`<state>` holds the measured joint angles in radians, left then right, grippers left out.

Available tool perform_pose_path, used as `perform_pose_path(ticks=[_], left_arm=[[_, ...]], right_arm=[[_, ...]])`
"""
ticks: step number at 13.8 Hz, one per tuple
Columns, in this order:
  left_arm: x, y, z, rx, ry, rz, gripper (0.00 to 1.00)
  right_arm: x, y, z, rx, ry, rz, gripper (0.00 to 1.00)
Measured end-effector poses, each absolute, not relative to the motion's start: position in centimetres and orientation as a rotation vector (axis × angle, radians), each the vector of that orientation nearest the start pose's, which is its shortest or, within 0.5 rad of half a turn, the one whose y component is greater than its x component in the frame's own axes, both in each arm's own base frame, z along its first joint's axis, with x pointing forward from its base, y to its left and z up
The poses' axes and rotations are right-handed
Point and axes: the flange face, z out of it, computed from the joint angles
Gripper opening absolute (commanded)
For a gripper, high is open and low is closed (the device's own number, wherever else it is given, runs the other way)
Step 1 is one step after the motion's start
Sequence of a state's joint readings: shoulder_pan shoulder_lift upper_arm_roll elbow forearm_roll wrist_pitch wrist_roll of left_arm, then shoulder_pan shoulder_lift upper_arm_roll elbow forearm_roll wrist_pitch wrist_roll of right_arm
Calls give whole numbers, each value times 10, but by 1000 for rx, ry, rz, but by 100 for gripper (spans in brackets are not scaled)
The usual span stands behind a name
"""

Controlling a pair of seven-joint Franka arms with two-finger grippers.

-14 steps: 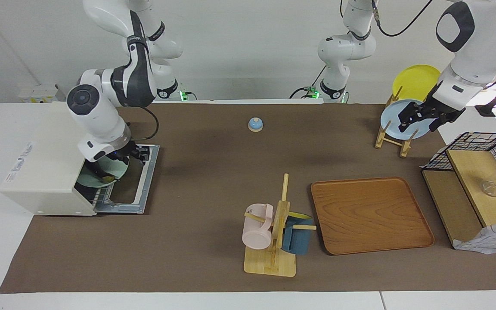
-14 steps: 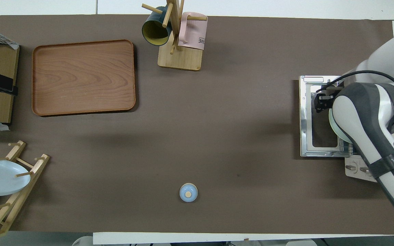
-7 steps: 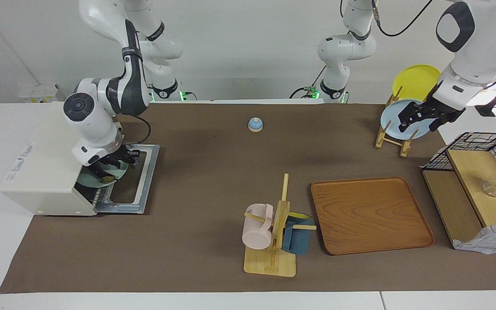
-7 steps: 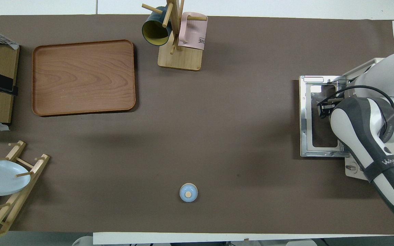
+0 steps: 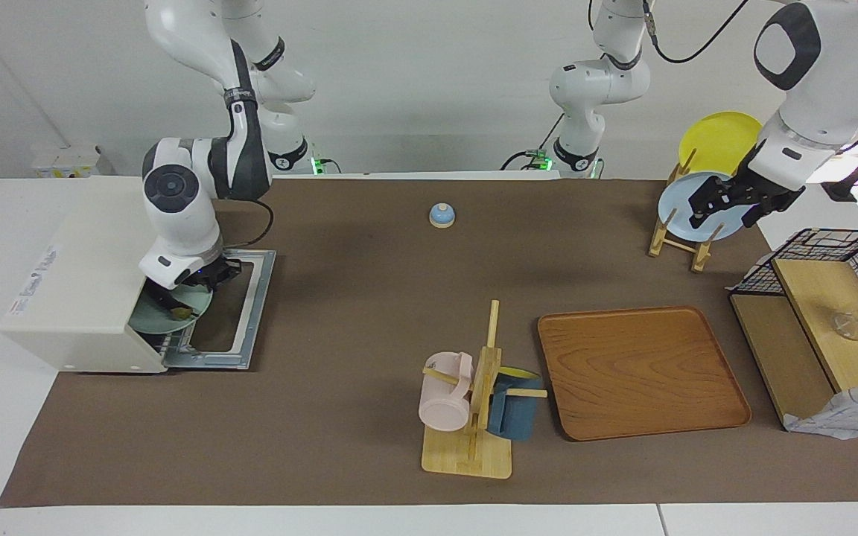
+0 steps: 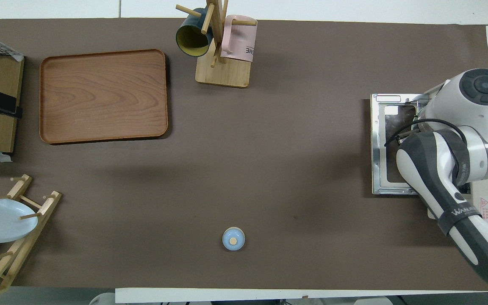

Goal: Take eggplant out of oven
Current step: 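Pull the green plate out and set it mid-table with the right gripper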

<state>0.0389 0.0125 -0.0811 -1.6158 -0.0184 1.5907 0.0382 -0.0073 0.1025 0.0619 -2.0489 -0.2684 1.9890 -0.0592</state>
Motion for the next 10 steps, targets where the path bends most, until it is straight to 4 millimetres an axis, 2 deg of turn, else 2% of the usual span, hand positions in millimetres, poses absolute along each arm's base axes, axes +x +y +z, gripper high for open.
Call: perform_pose_path(ticks=[1, 2, 4, 6, 7, 8, 9, 10], left_arm=[[558, -25, 598, -3158, 126, 59, 100], [558, -25, 598, -3158, 126, 59, 100], [558, -25, 598, -3158, 126, 59, 100], [558, -25, 598, -3158, 126, 59, 100], [558, -25, 598, -3158, 126, 62, 100], [557, -25, 597, -3158, 126, 69, 100], [556, -25, 597, -3157, 125, 80, 100], [555, -24, 595, -3157, 123, 95, 100]], right_arm=[[554, 44, 388, -3348, -402, 252, 0], [555, 86, 396, -3365, -370, 222, 0], [547, 198, 410, -3394, -239, 160, 0], [527, 332, 421, -3370, -53, 117, 0], [516, 388, 415, -3360, 40, 101, 0], [505, 439, 397, -3354, 126, 81, 1], [496, 480, 373, -3350, 195, 70, 7], [490, 512, 347, -3329, 256, 64, 23]])
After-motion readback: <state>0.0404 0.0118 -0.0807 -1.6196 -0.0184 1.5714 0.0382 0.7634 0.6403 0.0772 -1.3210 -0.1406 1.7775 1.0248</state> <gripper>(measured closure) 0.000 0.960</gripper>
